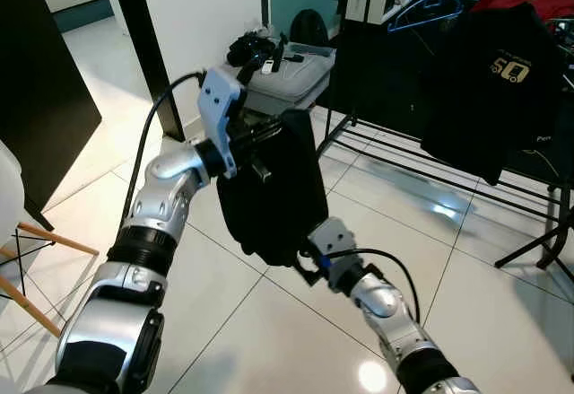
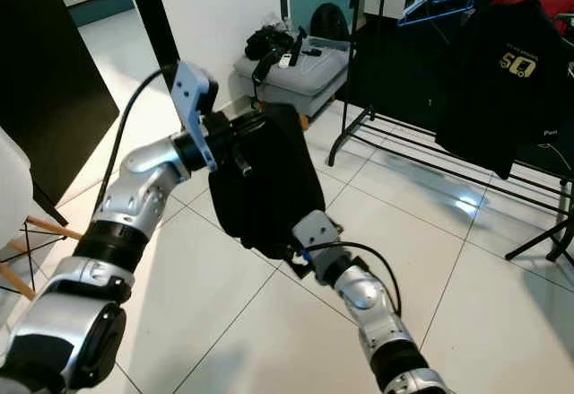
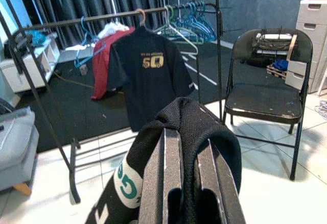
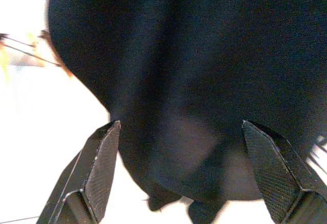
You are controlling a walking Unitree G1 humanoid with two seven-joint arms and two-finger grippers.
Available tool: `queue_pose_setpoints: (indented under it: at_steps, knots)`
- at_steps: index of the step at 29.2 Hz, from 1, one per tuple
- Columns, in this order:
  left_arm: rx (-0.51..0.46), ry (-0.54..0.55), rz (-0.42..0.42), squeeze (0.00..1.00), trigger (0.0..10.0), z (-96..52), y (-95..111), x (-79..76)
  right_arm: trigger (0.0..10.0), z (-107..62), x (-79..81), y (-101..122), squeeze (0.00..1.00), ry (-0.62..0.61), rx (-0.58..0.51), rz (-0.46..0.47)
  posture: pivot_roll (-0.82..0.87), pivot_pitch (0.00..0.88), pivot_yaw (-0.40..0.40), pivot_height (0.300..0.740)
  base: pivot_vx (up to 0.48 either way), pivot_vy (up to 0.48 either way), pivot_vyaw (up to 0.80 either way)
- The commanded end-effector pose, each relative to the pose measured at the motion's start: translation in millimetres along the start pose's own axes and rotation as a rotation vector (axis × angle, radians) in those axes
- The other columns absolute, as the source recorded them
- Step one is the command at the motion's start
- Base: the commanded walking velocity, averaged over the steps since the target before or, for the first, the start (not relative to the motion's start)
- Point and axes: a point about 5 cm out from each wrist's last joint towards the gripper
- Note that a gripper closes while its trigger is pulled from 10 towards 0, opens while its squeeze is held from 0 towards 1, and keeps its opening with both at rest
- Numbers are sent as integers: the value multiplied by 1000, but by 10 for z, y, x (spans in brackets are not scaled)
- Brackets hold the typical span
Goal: Hang hanger
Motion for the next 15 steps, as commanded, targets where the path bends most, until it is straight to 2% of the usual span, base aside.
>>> queue_pose_setpoints:
  at_steps: [1, 8, 9, 11, 12, 15]
  knots:
    - [-37, 5, -3, 0, 10000, 15, 56, 16, 10000, 1, 20, -12, 1000, 26, -1, 12, -41, 103, 48, 740, 0, 0, 0]
    - [-39, 6, -7, 0, 10000, 34, 52, 4, 10000, 37, 13, -28, 1000, 2, 22, -36, -43, 104, 51, 740, 0, 0, 0]
    - [-45, -4, -9, 0, 10000, 39, 64, -8, 10000, 55, -102, 57, 1000, -127, -30, -143, -38, 102, 48, 740, 0, 0, 0]
    - [-45, -4, -9, 0, 10000, 39, 64, -8, 10000, 55, -102, 57, 1000, -127, -30, -143, -38, 102, 48, 740, 0, 0, 0]
    - [-46, -7, -10, 0, 10000, 37, 67, -10, 10000, 58, -140, 108, 1000, -170, -65, -176, -38, 102, 48, 740, 0, 0, 0]
    - [-46, -9, -10, 0, 10000, 29, 67, -9, 10000, 59, -165, 153, 1000, -197, -96, -193, -38, 102, 48, 740, 0, 0, 0]
Point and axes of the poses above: a point about 5 cm out from each wrist's last joint towards the gripper, its own z axis pointing out of the wrist towards the gripper, its own y axis along the axis of the wrist's last joint, x = y × z, and after that the axes turned 13 degrees about z, right-handed
